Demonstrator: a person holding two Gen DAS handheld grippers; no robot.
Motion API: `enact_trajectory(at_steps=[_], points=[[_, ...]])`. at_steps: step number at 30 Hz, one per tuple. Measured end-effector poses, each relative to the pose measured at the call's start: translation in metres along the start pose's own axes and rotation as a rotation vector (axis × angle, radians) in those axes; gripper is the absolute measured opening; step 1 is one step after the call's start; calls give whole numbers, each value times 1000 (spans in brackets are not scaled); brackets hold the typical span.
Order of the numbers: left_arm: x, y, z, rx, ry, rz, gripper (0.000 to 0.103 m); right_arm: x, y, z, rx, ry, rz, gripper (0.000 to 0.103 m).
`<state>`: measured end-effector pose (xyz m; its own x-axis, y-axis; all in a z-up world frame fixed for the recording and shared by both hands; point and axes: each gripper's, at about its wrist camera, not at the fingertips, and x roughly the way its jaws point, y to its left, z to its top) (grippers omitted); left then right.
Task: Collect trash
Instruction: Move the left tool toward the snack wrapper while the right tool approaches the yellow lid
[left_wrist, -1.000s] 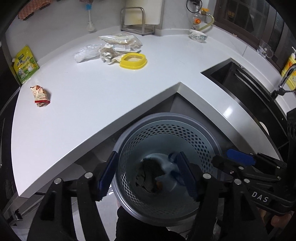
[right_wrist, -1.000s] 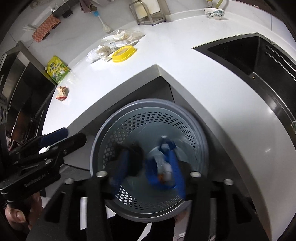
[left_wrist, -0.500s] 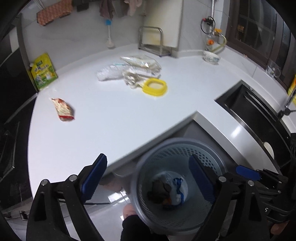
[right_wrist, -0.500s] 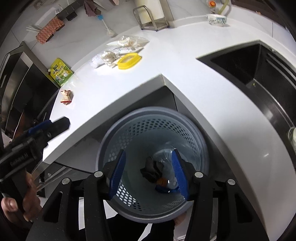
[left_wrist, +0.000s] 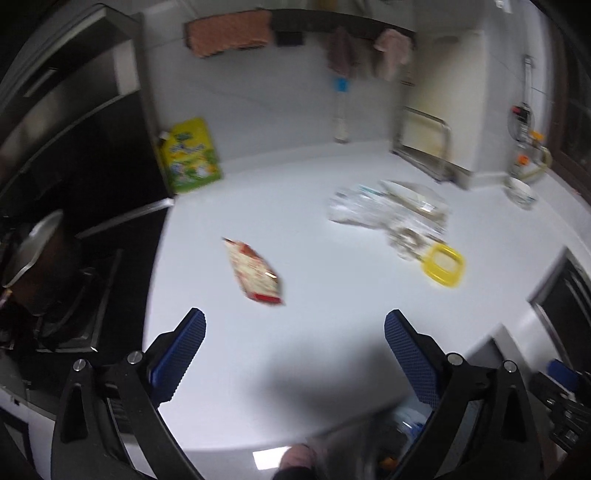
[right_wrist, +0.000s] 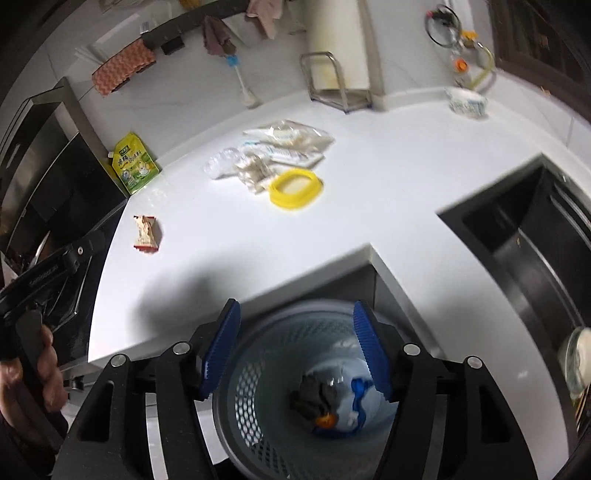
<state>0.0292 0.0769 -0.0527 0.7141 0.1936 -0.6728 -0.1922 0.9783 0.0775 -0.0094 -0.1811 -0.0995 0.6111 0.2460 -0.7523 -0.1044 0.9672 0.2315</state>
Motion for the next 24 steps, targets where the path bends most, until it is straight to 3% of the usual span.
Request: enact_trajectory(at_steps=[11, 16, 24], points=[[73, 60, 27, -115, 42, 57, 96, 66, 5, 51, -133, 1, -9, 66], [102, 65, 24, -155, 97, 67, 96, 94, -8, 76, -183, 12, 33, 72], [127, 52, 22, -164, 131, 70, 96, 133, -18, 98, -291, 36, 70, 72]])
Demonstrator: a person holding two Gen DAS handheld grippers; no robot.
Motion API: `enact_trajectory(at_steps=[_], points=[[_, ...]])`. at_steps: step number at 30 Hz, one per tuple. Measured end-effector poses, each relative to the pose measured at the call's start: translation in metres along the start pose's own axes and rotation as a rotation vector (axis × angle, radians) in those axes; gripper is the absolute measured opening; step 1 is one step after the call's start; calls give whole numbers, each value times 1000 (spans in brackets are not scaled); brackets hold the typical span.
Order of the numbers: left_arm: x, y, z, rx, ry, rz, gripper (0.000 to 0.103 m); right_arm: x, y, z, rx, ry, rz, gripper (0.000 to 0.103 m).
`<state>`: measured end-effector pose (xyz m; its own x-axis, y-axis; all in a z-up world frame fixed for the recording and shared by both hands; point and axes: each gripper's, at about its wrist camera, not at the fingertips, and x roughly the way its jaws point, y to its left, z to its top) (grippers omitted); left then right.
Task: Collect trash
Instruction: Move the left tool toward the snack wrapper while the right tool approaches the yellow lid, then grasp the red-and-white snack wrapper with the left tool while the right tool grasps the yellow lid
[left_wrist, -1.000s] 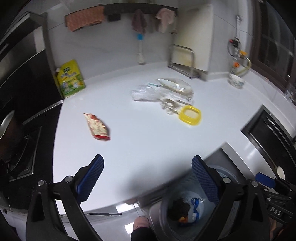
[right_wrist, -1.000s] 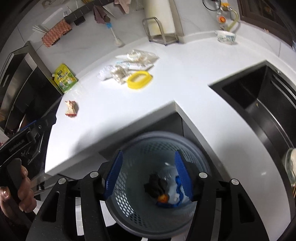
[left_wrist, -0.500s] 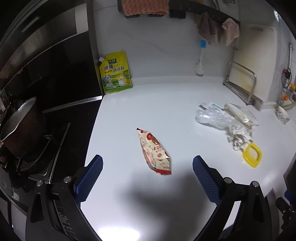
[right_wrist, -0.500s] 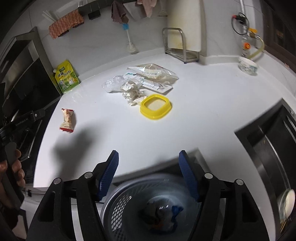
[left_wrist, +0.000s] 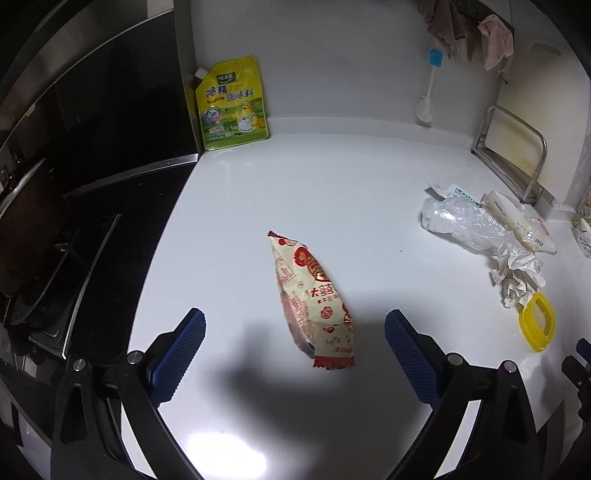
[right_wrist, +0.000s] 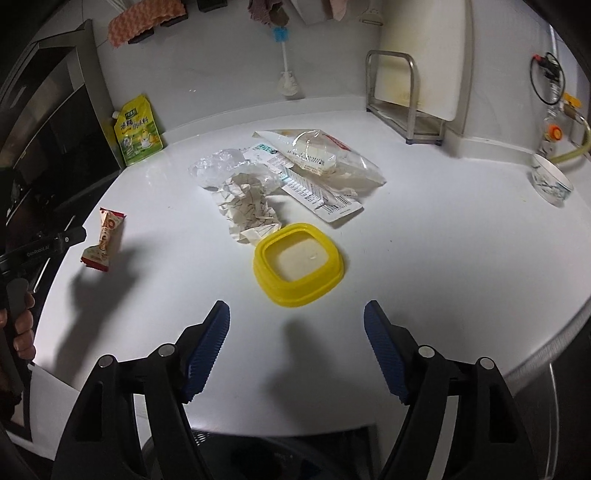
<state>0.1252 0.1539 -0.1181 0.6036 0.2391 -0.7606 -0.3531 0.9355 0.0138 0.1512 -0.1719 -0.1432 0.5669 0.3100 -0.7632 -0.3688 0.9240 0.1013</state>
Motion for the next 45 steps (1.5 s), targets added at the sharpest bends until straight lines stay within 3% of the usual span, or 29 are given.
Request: enact_trajectory(at_steps=[9, 15, 22, 31, 45], points=[[15, -8, 5, -13, 7, 19, 96, 36, -7, 23, -115, 44, 74, 73], [22, -11, 5, -17, 21, 13, 96, 52, -3, 29, -203, 72, 79, 74], [25, -14, 7, -9, 19, 16, 96, 66, -6, 33, -211, 88, 119, 74], [28, -19, 10, 8, 20, 21, 96, 70, 4, 33, -263, 56, 95, 71], [42, -13, 13, -31, 46, 16, 96, 31, -29, 23, 17, -12, 17, 70]])
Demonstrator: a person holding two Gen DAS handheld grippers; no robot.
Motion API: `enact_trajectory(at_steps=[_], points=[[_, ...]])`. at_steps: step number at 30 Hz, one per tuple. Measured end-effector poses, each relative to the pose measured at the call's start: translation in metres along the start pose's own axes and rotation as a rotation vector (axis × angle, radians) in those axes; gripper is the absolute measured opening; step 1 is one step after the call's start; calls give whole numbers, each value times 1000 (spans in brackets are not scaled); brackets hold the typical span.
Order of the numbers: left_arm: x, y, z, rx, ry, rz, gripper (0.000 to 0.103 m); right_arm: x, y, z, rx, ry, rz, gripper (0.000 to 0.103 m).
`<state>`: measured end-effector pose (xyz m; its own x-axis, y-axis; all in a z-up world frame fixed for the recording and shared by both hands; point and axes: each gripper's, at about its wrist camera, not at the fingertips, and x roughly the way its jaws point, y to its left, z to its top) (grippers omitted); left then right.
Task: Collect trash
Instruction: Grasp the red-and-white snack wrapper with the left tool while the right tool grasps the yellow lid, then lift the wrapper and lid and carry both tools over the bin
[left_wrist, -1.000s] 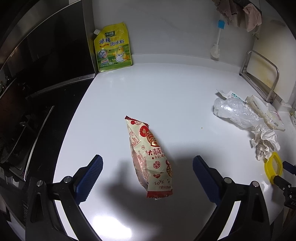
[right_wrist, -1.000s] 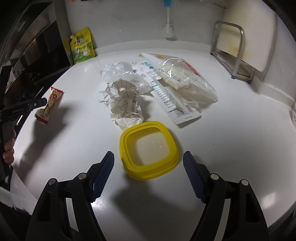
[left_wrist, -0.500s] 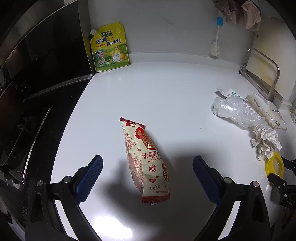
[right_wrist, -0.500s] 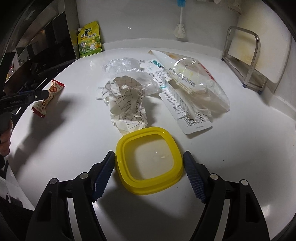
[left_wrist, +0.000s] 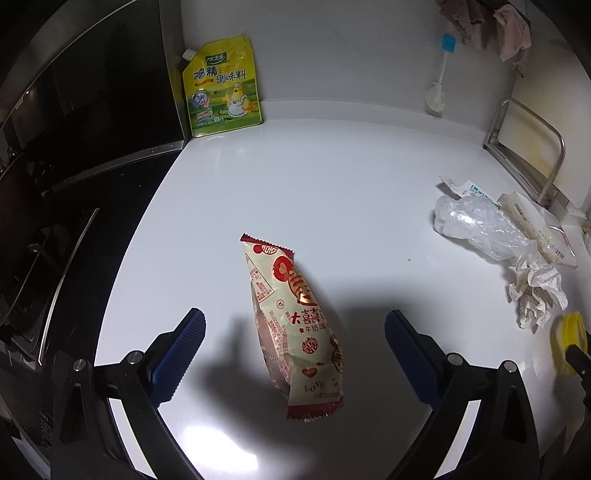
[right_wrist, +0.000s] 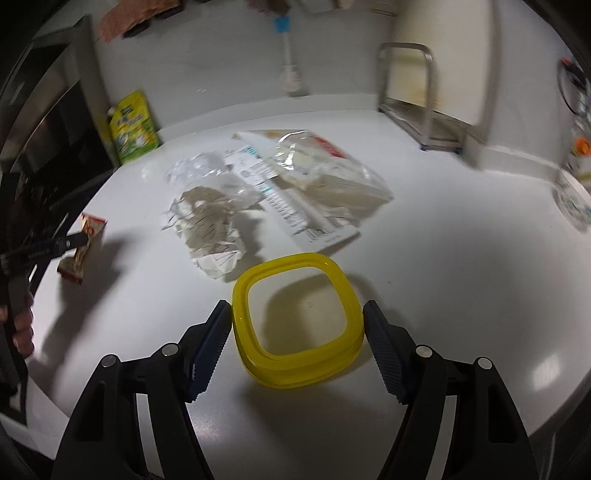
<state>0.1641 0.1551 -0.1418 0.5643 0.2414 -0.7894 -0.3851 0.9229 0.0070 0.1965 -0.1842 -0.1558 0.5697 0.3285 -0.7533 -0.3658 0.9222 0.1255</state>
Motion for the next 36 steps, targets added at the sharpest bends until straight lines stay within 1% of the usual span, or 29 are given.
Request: enact_trajectory(at_steps=[3, 6, 8, 9, 11, 12, 13, 14, 15, 16, 24, 28, 32, 36], points=[[2, 3, 0, -16, -3, 2, 96, -6, 2, -5, 35, -1, -6, 70], [2, 4, -2, -19, -11, 1, 93, -12, 7, -9, 54, 0, -6, 70], [3, 3, -3, -8, -8, 11, 80, -15, 9, -12, 74, -1, -3, 70], [5, 2, -3, -3, -1, 17, 77, -16, 11, -12, 81, -2, 0, 70], [11, 3, -5, 0, 24, 21, 61, -18, 16, -12, 92, -8, -1, 70], [14, 3, -7, 0, 38, 22, 58, -19, 18, -12, 98, -11, 0, 70], [16, 4, -8, -1, 50, 24, 52, -21, 20, -12, 104, -15, 2, 70], [18, 6, -10, -2, 62, 21, 44, -22, 22, -12, 108, -19, 3, 70], [19, 7, -11, -4, 69, 18, 43, -24, 24, -11, 111, -23, 5, 70], [19, 8, -12, -4, 70, 16, 35, -26, 26, -11, 113, -26, 5, 70], [7, 11, -15, 20, 65, -27, 32, -37, 42, -20, 129, -19, -5, 70], [-8, 5, -19, 77, 58, -52, 32, -51, 51, -28, 143, -17, -2, 70], [-30, -5, -27, 143, 58, -99, 32, -68, 61, -37, 160, -21, -8, 70], [-57, -20, -36, 220, 45, -153, 32, -94, 68, -49, 190, -35, -28, 70]])
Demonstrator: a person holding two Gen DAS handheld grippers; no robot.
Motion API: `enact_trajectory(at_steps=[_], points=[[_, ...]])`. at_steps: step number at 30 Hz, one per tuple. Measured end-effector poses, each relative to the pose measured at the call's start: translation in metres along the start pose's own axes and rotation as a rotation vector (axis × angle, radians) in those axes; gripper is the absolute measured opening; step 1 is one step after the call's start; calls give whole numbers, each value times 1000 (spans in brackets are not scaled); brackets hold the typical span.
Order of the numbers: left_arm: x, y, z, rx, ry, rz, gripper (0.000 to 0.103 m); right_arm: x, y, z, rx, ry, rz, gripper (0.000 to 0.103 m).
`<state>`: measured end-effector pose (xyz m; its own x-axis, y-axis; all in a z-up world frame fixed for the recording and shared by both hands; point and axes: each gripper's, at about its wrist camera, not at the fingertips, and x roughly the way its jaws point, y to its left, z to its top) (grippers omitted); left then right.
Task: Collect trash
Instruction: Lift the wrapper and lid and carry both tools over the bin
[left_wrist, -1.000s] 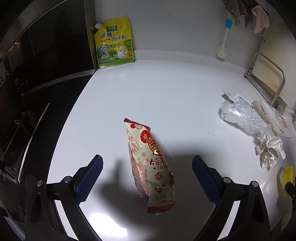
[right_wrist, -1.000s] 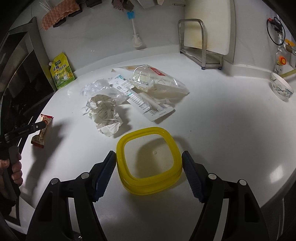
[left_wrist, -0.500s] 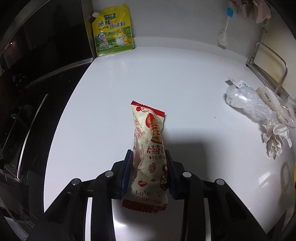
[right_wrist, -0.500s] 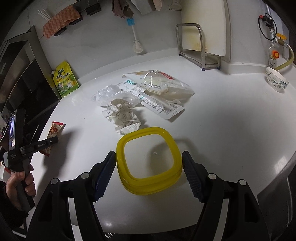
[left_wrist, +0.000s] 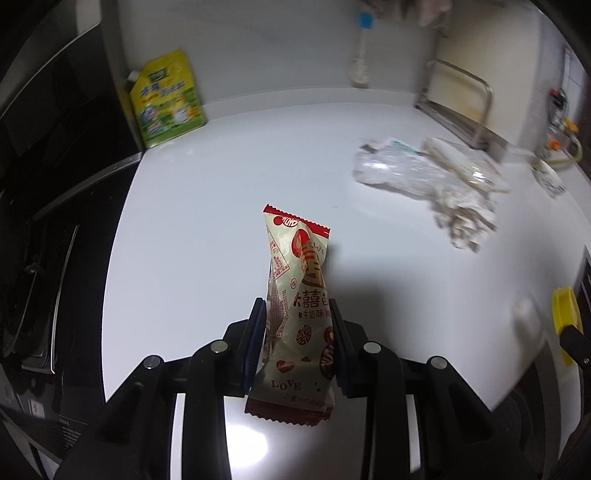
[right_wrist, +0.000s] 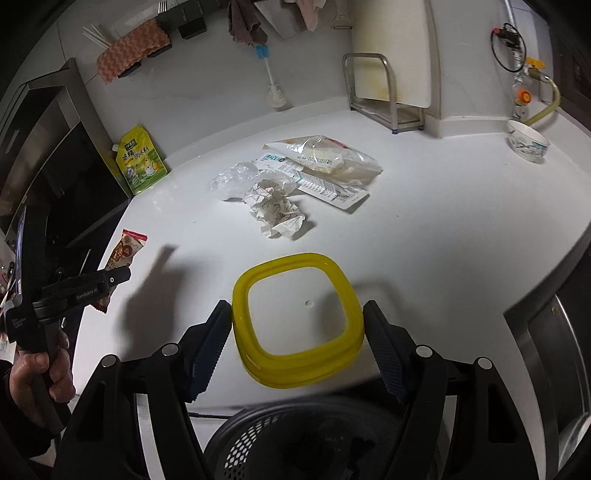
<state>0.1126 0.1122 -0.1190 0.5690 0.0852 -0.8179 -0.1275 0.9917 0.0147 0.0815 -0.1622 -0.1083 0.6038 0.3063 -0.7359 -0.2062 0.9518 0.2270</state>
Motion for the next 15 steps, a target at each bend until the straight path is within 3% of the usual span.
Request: enact_trajectory(at_steps=[15], points=[[-95, -121, -60, 287, -52, -275, 32, -99, -20, -86, 127, -15, -100, 70]])
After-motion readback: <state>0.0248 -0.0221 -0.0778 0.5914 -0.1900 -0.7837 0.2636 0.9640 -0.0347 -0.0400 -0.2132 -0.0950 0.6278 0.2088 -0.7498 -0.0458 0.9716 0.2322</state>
